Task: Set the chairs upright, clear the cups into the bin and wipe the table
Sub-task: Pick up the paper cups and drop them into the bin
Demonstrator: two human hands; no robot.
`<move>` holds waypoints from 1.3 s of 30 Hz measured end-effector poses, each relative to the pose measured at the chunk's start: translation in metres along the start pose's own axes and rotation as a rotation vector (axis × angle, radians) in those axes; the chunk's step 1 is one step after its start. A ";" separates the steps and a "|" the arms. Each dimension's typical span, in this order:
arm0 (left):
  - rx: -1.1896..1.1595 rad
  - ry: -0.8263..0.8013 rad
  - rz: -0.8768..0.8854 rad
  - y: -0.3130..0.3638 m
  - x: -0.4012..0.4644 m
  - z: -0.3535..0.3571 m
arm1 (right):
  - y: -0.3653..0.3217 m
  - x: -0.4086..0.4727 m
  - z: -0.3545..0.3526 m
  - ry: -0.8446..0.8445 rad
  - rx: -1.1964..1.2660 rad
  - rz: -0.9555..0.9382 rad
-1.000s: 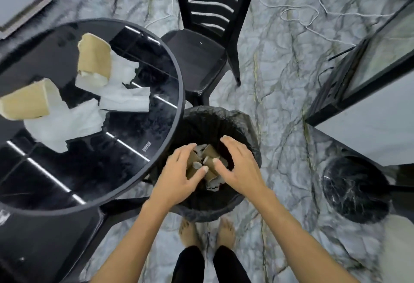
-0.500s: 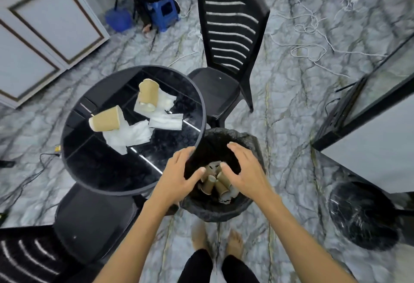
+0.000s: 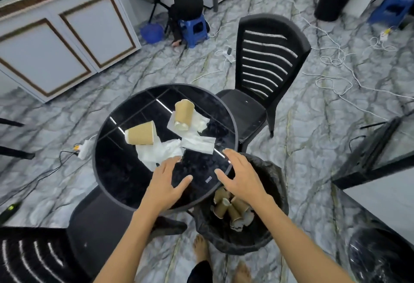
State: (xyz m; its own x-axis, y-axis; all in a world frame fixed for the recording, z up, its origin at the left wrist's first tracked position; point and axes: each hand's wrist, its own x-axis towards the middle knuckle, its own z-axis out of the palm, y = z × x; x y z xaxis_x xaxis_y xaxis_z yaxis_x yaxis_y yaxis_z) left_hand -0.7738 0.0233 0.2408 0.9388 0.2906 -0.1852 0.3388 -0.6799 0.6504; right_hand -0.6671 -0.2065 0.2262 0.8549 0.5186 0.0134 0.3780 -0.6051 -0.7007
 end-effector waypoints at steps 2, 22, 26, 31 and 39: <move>0.015 0.024 -0.036 -0.018 0.015 -0.015 | -0.008 0.027 0.009 -0.014 -0.021 -0.007; 0.344 0.084 -0.104 -0.119 0.200 -0.065 | -0.026 0.232 0.097 -0.040 -0.088 0.155; 0.387 0.156 -0.038 -0.131 0.214 -0.055 | -0.021 0.248 0.117 -0.007 -0.080 0.184; 0.377 0.165 -0.069 -0.133 0.224 -0.045 | -0.026 0.258 0.140 0.096 -0.077 0.199; 0.336 0.101 -0.095 -0.130 0.237 -0.046 | -0.040 0.288 0.162 0.134 -0.177 0.290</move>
State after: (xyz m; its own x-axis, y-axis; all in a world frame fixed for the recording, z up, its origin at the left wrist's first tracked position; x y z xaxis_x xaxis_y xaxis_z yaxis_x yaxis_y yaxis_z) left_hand -0.5982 0.2113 0.1462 0.8969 0.4166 -0.1483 0.4416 -0.8250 0.3527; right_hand -0.4935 0.0648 0.1426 0.9702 0.2329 -0.0662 0.1581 -0.8167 -0.5550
